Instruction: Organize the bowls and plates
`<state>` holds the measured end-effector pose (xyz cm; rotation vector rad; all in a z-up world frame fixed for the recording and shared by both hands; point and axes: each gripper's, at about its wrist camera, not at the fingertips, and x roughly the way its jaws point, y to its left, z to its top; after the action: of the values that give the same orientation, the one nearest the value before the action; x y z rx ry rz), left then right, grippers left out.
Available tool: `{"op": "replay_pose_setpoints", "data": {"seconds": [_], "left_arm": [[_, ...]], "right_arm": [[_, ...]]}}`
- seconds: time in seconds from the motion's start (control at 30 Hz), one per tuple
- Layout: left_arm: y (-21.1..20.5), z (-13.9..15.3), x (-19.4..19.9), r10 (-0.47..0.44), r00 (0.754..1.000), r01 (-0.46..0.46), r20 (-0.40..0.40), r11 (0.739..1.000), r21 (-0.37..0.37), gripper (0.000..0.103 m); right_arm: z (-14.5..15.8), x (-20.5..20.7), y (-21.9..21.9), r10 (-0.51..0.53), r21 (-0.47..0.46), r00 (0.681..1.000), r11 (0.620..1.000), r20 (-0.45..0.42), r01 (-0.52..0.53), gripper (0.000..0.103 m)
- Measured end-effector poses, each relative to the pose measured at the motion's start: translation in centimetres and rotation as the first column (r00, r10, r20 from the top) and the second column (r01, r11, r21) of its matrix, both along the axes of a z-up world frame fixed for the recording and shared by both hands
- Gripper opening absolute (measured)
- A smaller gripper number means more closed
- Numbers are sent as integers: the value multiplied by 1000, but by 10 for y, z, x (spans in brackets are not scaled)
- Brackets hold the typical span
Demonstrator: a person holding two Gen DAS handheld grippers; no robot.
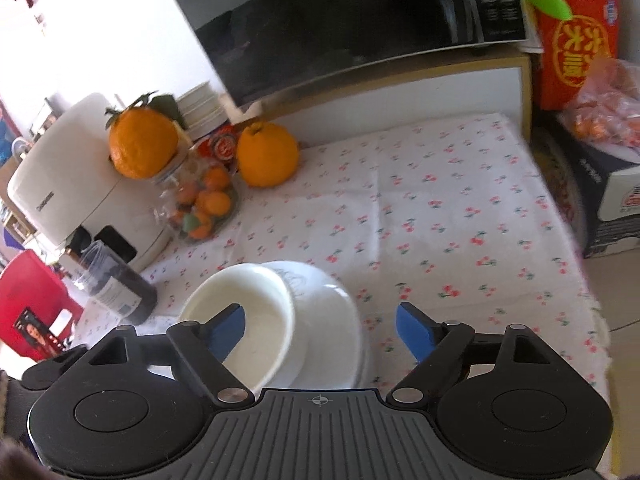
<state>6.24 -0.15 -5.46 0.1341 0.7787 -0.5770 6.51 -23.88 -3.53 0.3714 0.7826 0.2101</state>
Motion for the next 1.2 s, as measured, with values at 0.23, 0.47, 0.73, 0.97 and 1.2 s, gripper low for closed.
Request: {"op": "replay_pose_setpoints", "data": {"seconds": [0.23, 0.47, 0.73, 0.97, 1.2], "left_arm": [[7, -4, -12, 90, 996, -90, -8, 996, -23, 103], [2, -7, -32, 185, 983, -185, -2, 982, 38, 103], [-4, -1, -50, 296, 955, -293, -18, 950, 106, 103], [-4, -3, -55, 373, 927, -360, -45, 917, 170, 103], [3, -6, -52, 441, 895, -421, -69, 886, 197, 103]], "right_arm": [[-8, -19, -20, -98, -61, 995, 993, 14, 98, 88], [-7, -52, -11, -158, -156, 985, 974, 67, 167, 90], [-5, -93, 18, -189, -212, 981, 958, 43, 194, 101], [-22, -113, 53, -175, -270, 984, 949, -12, 165, 102], [-26, -111, 59, -203, -279, 979, 942, -34, 186, 102]]}}
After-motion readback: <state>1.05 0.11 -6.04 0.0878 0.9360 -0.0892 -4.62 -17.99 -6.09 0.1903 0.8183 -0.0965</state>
